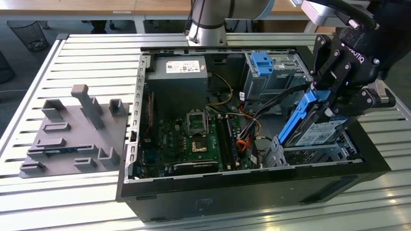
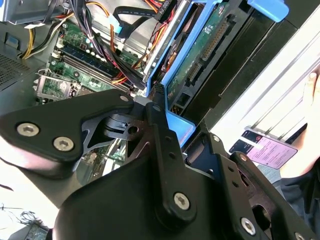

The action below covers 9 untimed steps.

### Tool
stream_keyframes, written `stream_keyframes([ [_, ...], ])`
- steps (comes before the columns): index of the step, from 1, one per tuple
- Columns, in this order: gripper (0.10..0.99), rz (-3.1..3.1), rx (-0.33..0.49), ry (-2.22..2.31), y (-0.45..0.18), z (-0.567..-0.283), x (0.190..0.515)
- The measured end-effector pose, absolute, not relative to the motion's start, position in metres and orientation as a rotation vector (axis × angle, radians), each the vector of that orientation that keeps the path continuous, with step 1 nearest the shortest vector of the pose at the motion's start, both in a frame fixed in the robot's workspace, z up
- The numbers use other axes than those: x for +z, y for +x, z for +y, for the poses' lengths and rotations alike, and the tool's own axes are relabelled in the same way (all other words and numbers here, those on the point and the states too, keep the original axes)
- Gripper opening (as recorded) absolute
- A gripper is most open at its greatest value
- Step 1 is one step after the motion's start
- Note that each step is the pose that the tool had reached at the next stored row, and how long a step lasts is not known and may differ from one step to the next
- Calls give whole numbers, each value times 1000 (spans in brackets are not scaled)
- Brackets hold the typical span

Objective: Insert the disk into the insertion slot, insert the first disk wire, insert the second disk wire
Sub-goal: 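Insert the disk into the insertion slot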

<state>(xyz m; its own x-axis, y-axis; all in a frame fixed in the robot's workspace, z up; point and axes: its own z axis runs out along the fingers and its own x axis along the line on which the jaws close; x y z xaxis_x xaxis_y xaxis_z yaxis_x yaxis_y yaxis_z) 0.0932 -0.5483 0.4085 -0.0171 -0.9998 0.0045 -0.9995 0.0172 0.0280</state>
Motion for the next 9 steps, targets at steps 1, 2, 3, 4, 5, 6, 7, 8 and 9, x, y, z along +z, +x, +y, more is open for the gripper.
stream_keyframes([
  [1,365,-2224,-26,2186,93,-548,408],
  [2,365,-2224,-26,2186,93,-548,408],
  [3,365,-2224,-26,2186,93,-548,407],
  [4,365,-2224,-26,2186,93,-548,407],
  [5,365,-2224,-26,2186,93,-548,407],
  [6,365,-2224,-26,2186,93,-548,407],
  [7,365,-2224,-26,2186,93,-548,406],
  [8,365,-2224,-26,2186,93,-548,406],
  [9,365,-2224,-26,2186,93,-548,406],
])
